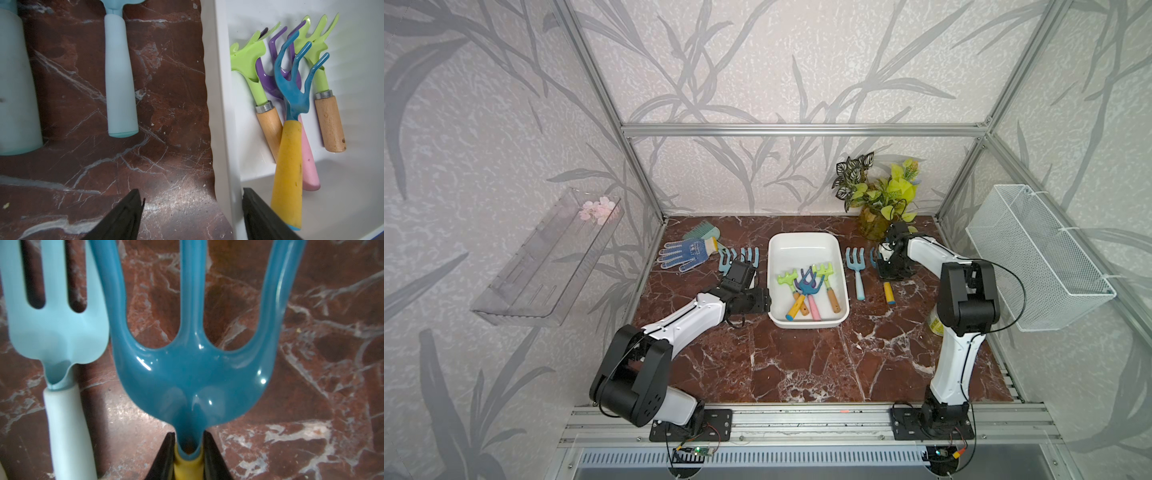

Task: Take the hand rake out of the storage box
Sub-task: Place the rake at the center of the board.

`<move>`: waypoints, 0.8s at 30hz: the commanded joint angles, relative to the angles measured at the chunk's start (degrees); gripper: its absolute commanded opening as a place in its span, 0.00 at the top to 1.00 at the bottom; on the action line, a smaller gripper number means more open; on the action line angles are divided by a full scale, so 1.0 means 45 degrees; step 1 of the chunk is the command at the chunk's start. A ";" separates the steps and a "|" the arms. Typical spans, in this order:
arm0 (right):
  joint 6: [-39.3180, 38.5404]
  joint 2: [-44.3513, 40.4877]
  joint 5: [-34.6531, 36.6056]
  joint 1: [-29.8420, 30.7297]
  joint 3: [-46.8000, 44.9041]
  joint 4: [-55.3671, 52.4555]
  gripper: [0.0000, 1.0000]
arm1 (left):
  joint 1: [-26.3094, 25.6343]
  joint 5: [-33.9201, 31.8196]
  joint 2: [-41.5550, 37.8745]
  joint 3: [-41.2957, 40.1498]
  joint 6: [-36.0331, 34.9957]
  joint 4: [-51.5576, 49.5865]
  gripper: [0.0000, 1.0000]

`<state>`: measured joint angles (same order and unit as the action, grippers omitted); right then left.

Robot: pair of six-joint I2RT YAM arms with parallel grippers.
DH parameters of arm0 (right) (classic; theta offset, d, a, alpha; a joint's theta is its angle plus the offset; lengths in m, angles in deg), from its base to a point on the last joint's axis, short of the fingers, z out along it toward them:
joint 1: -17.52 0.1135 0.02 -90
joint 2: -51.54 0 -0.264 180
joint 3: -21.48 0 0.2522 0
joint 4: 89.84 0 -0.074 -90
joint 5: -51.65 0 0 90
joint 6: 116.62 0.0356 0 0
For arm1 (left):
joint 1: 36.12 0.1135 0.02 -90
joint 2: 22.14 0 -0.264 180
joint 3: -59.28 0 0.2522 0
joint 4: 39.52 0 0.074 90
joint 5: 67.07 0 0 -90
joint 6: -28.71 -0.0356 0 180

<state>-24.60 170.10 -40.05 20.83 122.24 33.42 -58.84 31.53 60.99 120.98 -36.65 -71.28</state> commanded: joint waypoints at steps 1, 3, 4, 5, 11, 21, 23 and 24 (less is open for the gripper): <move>-0.0029 0.0387 -0.0246 -0.0052 0.0466 -0.0042 0.80 | 0.0108 -0.0245 0.0119 0.0231 -0.0279 -0.0362 0.23; -0.0020 0.0504 -0.0288 -0.0049 0.0556 -0.0023 0.79 | 0.0113 -0.0129 0.0145 0.0224 -0.0300 -0.0297 0.23; -0.0026 0.0566 -0.0292 -0.0042 0.0597 -0.0033 0.79 | 0.0108 -0.0061 0.0205 0.0260 -0.0329 -0.0260 0.23; -0.0020 0.0624 -0.0288 -0.0050 0.0644 -0.0043 0.78 | 0.0110 0.0040 0.0262 0.0297 -0.0358 -0.0225 0.23; 0.0003 0.0663 -0.0268 -0.0062 0.0630 -0.0018 0.68 | 0.0090 0.0272 0.0520 0.0494 -0.0379 -0.0201 0.23; 0.0082 0.0102 -0.0328 -0.0050 0.0400 0.0078 0.59 | 0.0050 0.0274 0.0132 0.0513 -0.0418 -0.0055 0.23; 0.0112 -0.0195 -0.0337 -0.0052 0.0196 0.0157 0.58 | 0.0039 0.0259 0.0033 0.0535 -0.0418 -0.0097 0.23; 0.0136 -0.0299 -0.0341 -0.0052 0.0114 0.0180 0.58 | 0.0040 0.0275 -0.0012 0.0578 -0.0418 -0.0120 0.23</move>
<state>-24.55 171.98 -41.05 20.78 123.51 33.99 -58.82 33.09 62.67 121.77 -37.39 -71.13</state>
